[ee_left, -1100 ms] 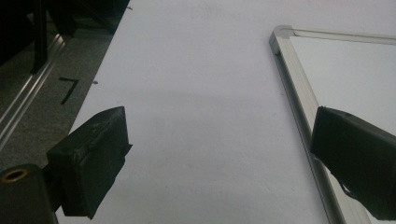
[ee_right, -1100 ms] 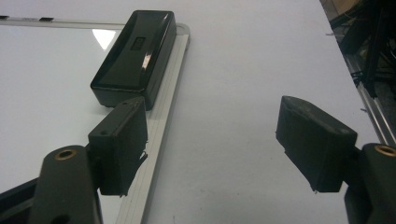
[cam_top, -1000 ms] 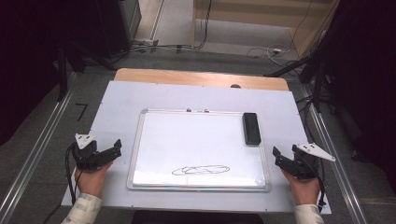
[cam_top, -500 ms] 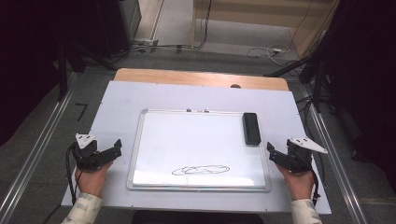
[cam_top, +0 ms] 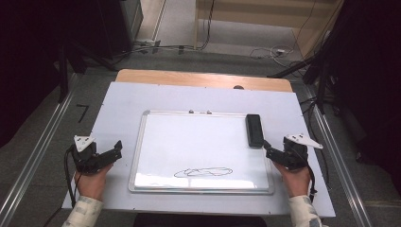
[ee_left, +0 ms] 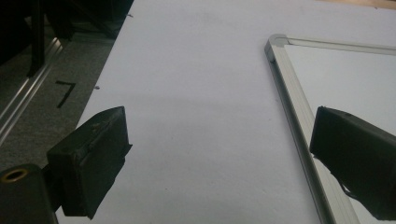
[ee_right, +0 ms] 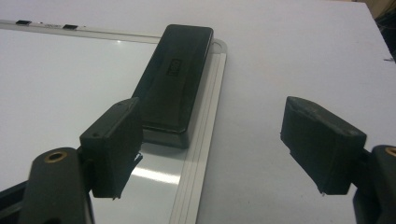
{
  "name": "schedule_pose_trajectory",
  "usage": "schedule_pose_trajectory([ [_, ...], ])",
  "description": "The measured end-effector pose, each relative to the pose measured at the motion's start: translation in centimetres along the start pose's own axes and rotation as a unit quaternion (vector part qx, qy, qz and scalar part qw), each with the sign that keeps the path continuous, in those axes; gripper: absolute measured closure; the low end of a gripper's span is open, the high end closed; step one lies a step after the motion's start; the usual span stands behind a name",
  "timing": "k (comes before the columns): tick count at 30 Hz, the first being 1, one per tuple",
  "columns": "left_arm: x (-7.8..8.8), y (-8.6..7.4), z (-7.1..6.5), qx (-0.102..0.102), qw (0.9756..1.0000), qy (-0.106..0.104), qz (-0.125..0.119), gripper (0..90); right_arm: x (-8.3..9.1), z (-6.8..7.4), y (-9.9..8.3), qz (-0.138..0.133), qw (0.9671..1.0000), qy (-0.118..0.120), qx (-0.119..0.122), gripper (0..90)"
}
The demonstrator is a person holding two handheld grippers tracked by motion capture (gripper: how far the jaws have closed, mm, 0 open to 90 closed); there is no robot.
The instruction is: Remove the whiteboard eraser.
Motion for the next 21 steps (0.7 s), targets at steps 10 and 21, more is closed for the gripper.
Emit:
schedule_pose_trajectory([
  [10,-0.3,0.1,-0.4,-0.009,0.9999,0.003,0.005,5.2,-1.4,0.6,1.2,-0.003,0.9999,0.010,-0.001,19.9],
  [21,0.1,-0.1,-0.3,-0.010,0.9999,0.011,0.000,5.2,-1.9,1.1,2.2,-0.008,0.9999,0.006,-0.003,19.9],
])
Point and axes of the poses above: each handheld gripper's, and its own axes: x roughly backward along the jaws, y roughly out of its top, z roughly to its left, the point moved 1 cm from there along -x, roughly forward along the jaws, and after that the axes turned 8 degrees about z, right-handed, at the moved point
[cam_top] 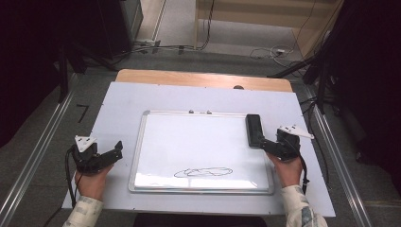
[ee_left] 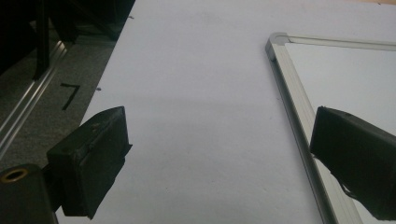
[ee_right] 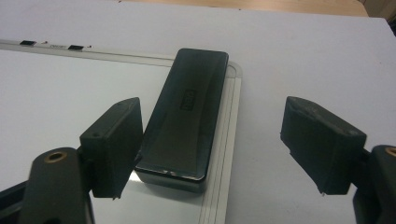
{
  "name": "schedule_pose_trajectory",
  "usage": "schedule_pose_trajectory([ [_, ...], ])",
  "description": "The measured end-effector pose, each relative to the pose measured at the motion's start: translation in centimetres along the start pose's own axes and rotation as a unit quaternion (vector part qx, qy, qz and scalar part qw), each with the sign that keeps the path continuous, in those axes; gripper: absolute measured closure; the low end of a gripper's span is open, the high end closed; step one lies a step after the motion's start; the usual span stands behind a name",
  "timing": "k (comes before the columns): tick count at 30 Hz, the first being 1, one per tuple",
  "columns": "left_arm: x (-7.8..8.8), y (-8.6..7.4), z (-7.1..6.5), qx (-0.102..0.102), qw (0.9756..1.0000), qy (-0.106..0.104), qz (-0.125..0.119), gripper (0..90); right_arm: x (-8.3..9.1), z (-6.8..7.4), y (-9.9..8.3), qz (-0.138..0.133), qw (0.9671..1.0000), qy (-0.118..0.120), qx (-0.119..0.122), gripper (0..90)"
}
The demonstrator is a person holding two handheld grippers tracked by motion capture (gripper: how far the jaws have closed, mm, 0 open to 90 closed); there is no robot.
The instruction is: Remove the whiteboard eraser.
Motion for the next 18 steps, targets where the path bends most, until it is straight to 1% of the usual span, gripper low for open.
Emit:
schedule_pose_trajectory([
  [8,-0.1,0.0,0.0,0.000,1.0000,-0.001,0.002,5.2,-0.6,0.3,0.3,0.005,1.0000,0.000,0.000,19.9],
  [18,0.0,0.0,0.1,0.000,1.0000,-0.002,0.002,5.2,-1.4,0.7,0.9,0.004,1.0000,0.001,0.000,20.0],
])
Point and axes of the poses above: each handheld gripper's, and its own axes: x roughly backward along the jaws, y roughly out of its top, z roughly to its left, the point moved 1 cm from there along -x, roughly forward along the jaws, and after that the axes turned 8 degrees about z, right-handed, at the moved point
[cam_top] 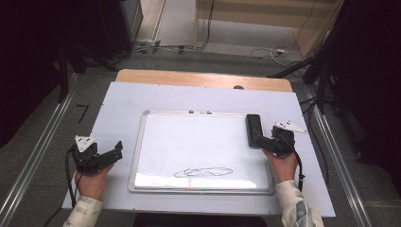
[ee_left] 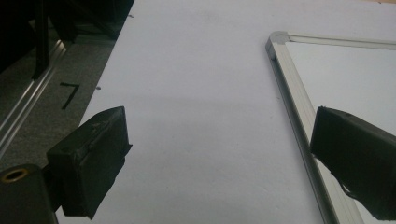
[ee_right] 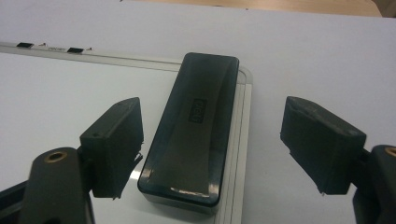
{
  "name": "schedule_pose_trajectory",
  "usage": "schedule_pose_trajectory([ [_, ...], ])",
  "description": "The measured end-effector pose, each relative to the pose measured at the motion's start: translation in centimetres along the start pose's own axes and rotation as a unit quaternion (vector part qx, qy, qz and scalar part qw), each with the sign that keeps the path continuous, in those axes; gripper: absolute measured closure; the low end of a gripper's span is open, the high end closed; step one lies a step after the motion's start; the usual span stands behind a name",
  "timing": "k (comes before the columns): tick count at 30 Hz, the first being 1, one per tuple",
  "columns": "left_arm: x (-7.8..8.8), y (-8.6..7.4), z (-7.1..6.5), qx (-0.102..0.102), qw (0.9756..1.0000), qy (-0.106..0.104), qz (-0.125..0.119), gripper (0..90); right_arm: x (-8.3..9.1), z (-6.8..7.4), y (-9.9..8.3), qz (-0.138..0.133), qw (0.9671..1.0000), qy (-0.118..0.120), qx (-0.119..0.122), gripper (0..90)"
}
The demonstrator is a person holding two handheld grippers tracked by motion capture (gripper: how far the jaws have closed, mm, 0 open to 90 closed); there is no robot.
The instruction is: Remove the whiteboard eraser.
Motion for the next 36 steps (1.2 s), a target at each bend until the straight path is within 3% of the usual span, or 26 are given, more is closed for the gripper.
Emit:
schedule_pose_trajectory([
  [36,0.1,-0.1,0.1,0.002,1.0000,-0.002,0.001,5.2,-3.8,0.6,1.8,0.025,0.9994,-0.024,0.001,21.4],
])
Point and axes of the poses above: each handheld gripper's, and its own axes: x roughly backward along the jaws, y roughly out of its top, z roughly to its left, the point moved 1 cm from there along -x, roughly forward along the jaws, and after that the axes turned 8 degrees about z, right-handed, at the moved point
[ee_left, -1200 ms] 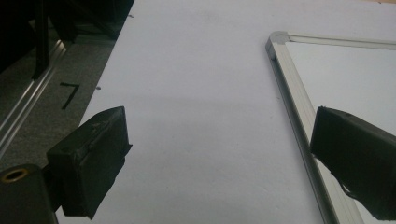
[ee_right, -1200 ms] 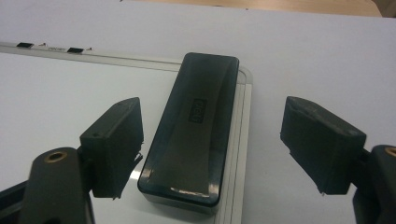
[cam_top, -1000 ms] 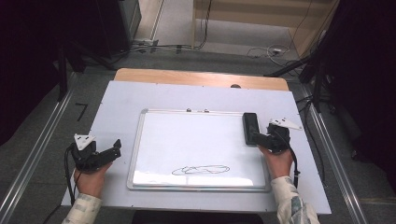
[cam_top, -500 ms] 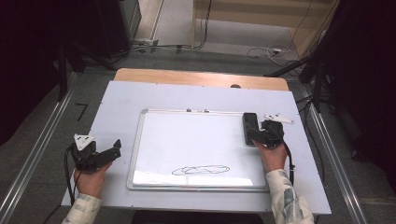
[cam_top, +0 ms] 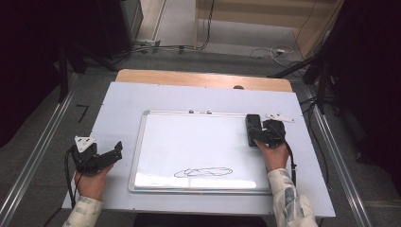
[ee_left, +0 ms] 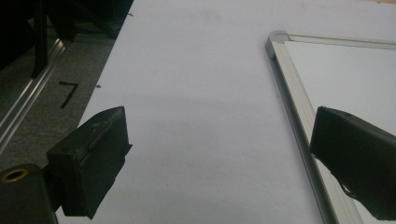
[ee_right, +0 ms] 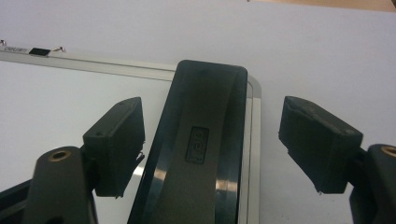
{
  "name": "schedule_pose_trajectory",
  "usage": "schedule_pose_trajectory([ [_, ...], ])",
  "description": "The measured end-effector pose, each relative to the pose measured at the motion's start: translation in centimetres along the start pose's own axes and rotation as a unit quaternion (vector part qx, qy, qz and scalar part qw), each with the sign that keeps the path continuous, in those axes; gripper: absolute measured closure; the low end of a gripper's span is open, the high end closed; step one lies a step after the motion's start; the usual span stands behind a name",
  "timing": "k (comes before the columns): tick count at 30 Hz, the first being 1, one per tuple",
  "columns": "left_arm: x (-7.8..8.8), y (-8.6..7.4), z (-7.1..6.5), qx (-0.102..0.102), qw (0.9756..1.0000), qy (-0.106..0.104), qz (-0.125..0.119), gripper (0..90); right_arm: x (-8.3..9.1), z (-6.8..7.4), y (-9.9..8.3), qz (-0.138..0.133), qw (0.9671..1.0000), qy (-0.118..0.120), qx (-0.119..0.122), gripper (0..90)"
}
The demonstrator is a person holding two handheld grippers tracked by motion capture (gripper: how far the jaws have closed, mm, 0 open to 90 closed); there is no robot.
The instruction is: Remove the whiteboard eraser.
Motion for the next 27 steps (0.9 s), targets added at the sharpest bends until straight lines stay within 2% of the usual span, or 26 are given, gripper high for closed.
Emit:
schedule_pose_trajectory([
  [9,0.0,0.0,0.0,0.001,1.0000,-0.001,-0.001,5.2,-0.8,0.2,0.9,0.003,1.0000,-0.005,0.003,23.4],
  [17,0.1,0.0,0.1,0.001,1.0000,0.000,-0.001,5.2,-1.6,0.2,1.1,0.020,0.9998,-0.010,-0.002,26.6],
  [21,0.0,0.0,0.0,0.001,1.0000,0.000,-0.001,5.2,-2.0,0.0,1.1,0.024,0.9996,-0.002,-0.013,28.4],
  [24,0.0,0.0,0.0,0.001,1.0000,0.001,-0.001,5.2,-2.2,0.2,1.1,0.026,0.9996,-0.003,-0.011,29.6],
  [27,0.0,0.0,0.1,0.001,1.0000,0.001,-0.001,5.2,-2.6,0.3,1.2,0.038,0.9992,-0.005,-0.013,31.0],
])
Point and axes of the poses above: each handheld gripper's, and its own axes: x roughly backward along the jaws, y roughly out of its top, z roughly to its left, the point moved 1 cm from there along -x, roughly forward along the jaws, and after that the axes turned 8 degrees about z, right-handed, at the moved point
